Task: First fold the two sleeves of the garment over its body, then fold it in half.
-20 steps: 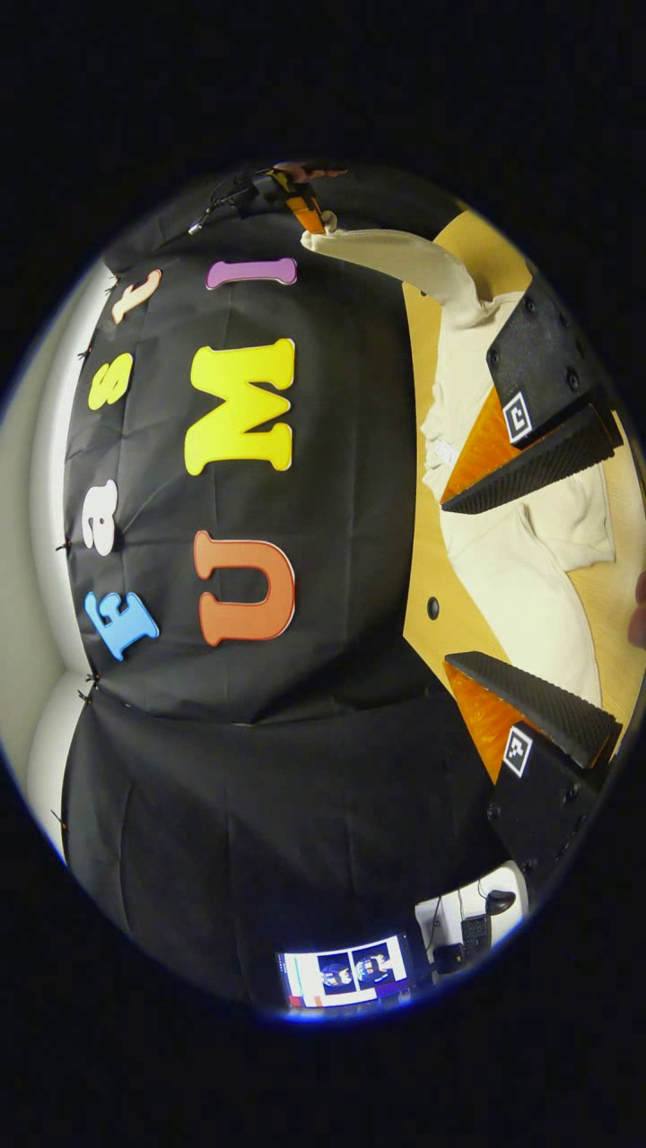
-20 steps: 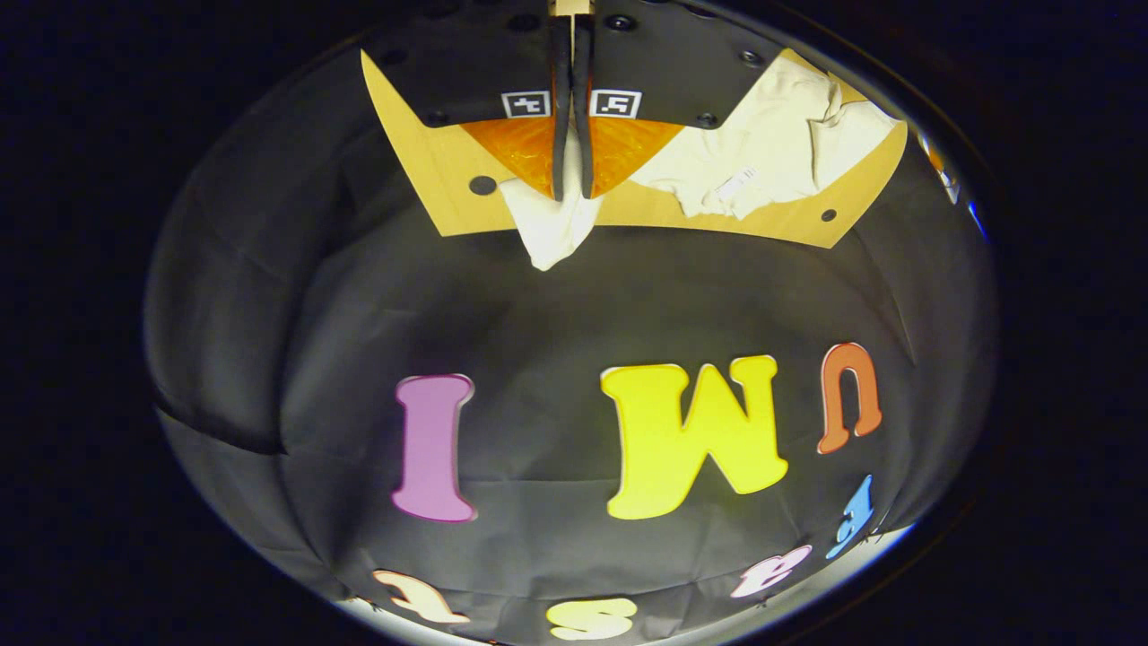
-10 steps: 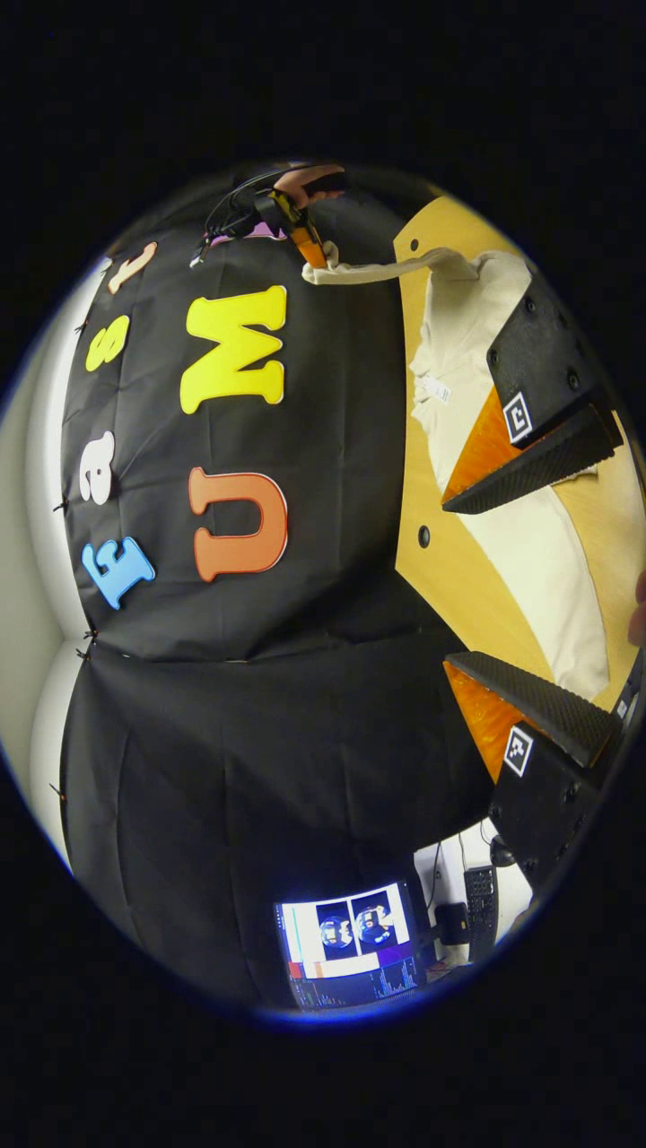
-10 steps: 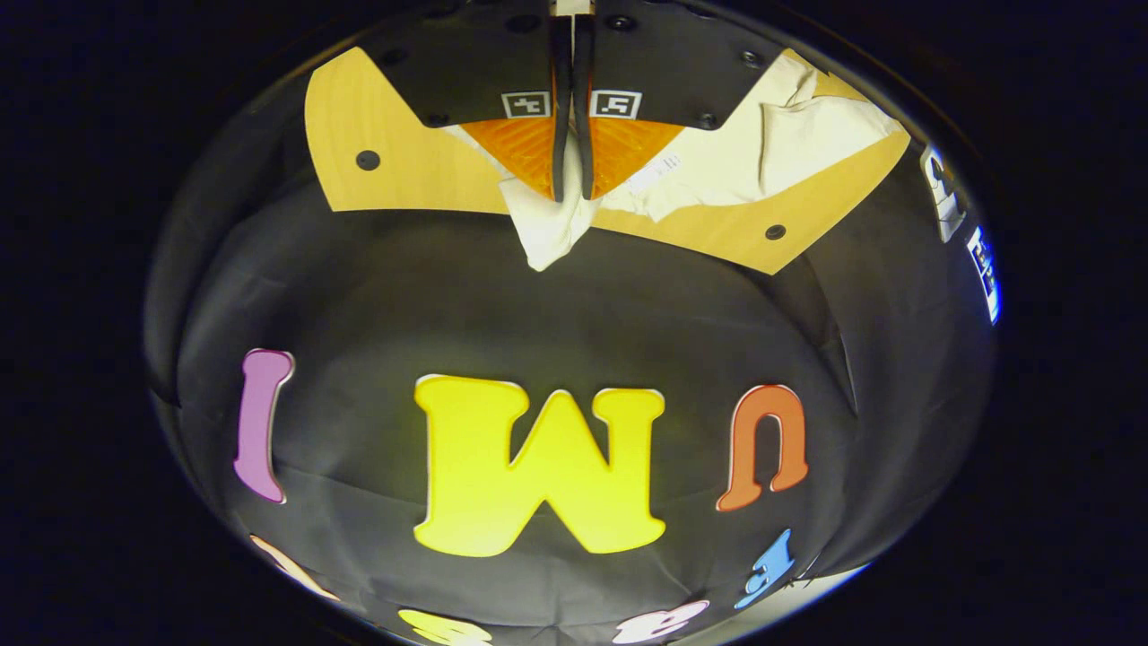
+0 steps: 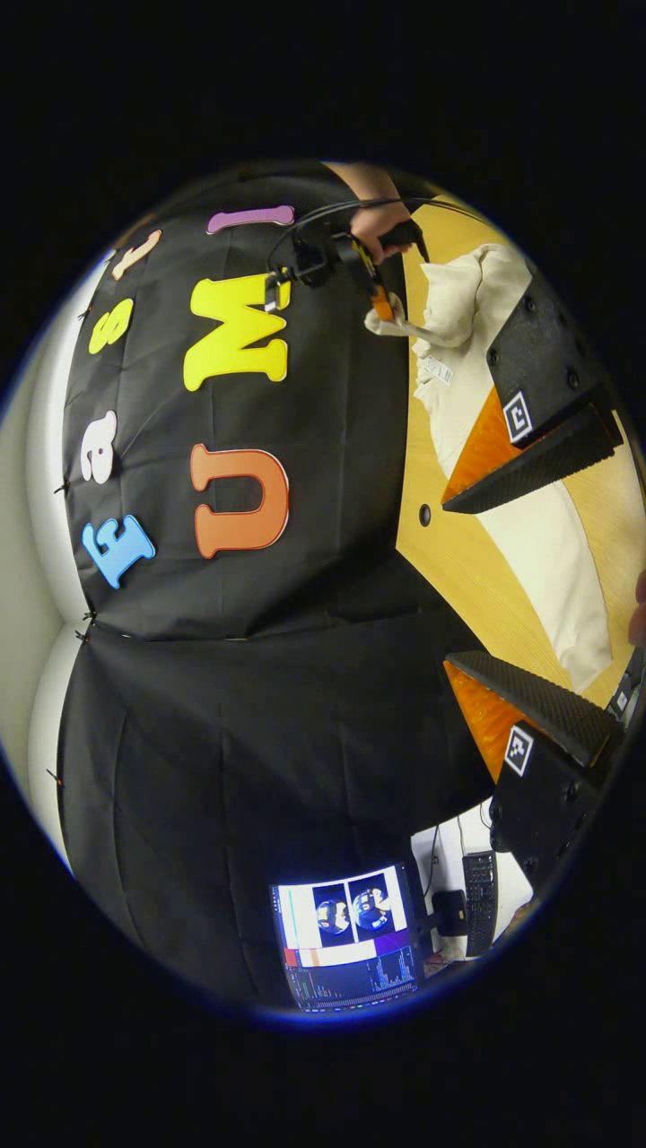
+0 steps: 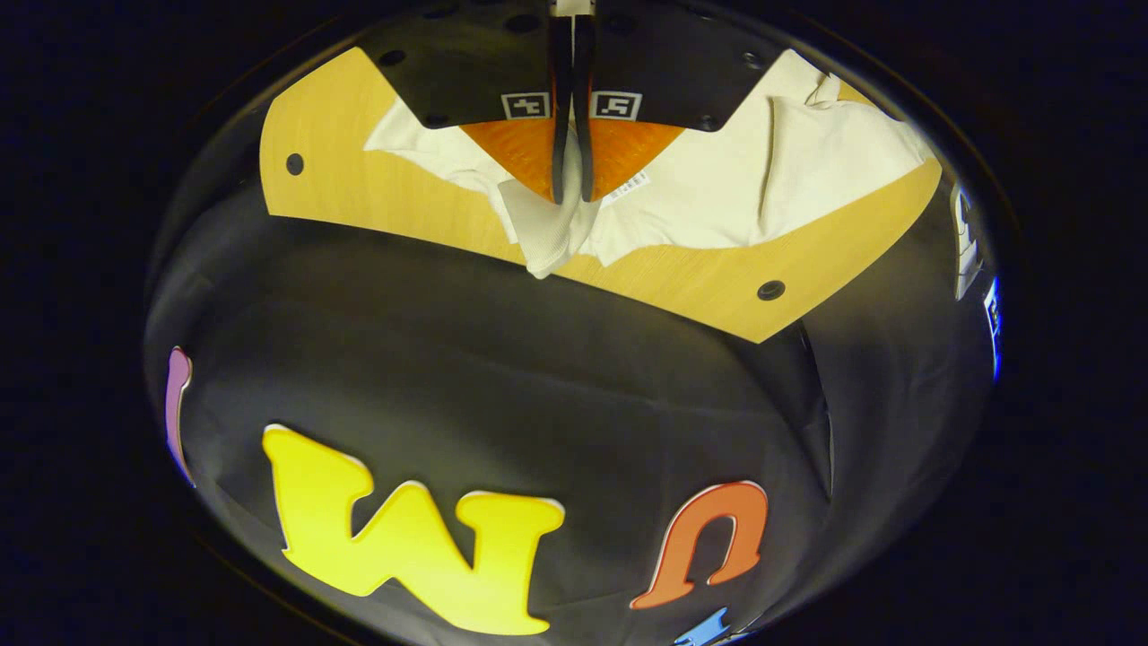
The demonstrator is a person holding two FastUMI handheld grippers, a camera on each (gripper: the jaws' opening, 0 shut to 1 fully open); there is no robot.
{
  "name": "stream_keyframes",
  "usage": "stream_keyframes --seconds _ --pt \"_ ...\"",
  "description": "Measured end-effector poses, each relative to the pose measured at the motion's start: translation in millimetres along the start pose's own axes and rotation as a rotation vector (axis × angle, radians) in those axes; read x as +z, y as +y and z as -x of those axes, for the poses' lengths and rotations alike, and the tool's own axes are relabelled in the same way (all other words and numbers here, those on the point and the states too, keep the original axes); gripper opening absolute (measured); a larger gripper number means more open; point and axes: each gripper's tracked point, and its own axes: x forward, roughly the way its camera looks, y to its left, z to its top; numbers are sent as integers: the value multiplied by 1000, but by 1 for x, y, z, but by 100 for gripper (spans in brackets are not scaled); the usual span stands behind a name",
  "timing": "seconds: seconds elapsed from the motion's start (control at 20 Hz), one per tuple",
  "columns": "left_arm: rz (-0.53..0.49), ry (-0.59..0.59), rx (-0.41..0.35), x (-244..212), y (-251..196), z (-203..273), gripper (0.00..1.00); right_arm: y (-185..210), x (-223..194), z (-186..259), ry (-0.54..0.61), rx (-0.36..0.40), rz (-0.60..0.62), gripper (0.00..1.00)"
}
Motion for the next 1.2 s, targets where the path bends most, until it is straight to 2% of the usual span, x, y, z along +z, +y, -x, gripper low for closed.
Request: stream_keyframes --seconds 0.25,0.5,0.6,0.65,0.8,1.0,1.15,1.2 --pt "-12 36 28 -13 16 0 98 63 -20 -52 37 39 107 2" --pt "0 77 69 -28 37 -4 98 90 -35 -83 60 18 164 3" --pt "3 88 77 -33 41 -6 98 96 -37 -89 66 23 152 12" --pt "5 94 80 -36 43 -6 98 100 -36 -85 63 50 139 13" --pt "9 102 86 -41 47 -9 98 110 -30 -76 49 97 135 29" --pt "11 107 71 -48 46 -12 98 115 -27 -56 31 128 132 32" --pt "1 119 61 -58 47 -13 98 116 -26 -28 10 162 106 78" --pt "-5 127 58 -64 50 -12 98 116 -23 -17 -7 169 99 73"
